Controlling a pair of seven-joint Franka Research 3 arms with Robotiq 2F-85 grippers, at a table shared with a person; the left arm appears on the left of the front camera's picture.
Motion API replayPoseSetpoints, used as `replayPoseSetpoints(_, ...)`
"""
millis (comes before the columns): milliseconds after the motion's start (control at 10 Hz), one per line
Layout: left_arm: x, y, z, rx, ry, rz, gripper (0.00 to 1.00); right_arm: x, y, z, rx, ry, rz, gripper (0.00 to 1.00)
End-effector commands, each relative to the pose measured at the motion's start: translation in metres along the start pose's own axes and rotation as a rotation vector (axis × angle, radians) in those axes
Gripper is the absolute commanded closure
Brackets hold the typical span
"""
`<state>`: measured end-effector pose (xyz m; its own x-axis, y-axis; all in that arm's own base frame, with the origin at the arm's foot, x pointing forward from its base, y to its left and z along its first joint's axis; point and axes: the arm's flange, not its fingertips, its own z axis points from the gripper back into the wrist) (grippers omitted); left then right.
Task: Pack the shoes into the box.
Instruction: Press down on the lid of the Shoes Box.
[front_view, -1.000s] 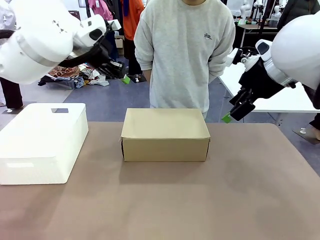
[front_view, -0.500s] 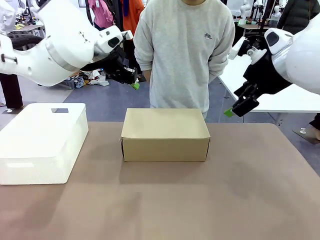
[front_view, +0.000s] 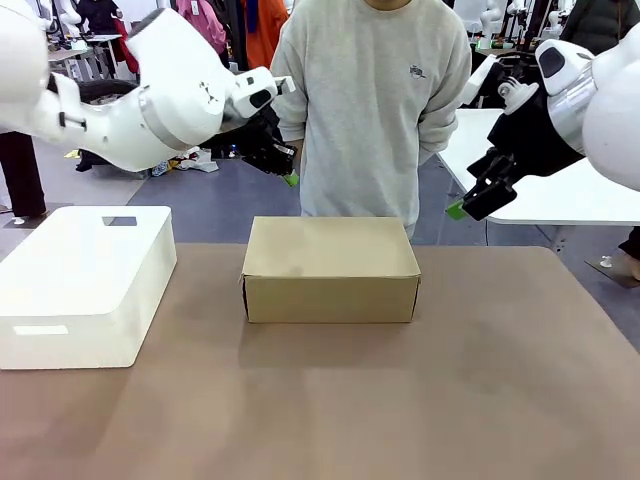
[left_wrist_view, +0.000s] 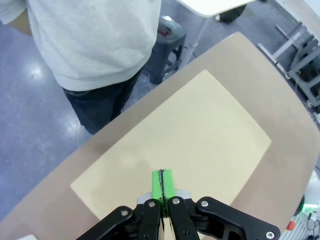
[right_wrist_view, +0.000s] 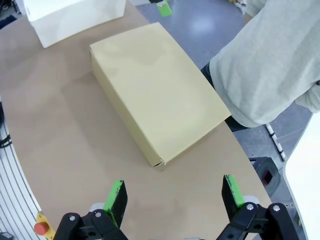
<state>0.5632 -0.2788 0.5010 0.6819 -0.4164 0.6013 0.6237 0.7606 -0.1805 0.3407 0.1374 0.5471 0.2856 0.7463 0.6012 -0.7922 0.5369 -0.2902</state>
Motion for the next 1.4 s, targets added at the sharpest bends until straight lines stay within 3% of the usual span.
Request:
replayPoseSetpoints(0,0.020,0.000,-0.017,0.012,0.044,-0.007,1.00,0.000,0.002,-0.001,-0.001,0.008,-0.017,0.00)
replayPoseSetpoints(500,0.030,0.004,-0.081,0.054,0.113,-0.003,1.00,0.000,0.002,-0.001,-0.001,0.008,-0.017,0.00)
replayPoseSetpoints(1300,0.001,-0.004,-0.140,0.023,0.278,0.005,1.00,0.000,0.002,-0.001,-0.001,0.008,-0.017,0.00)
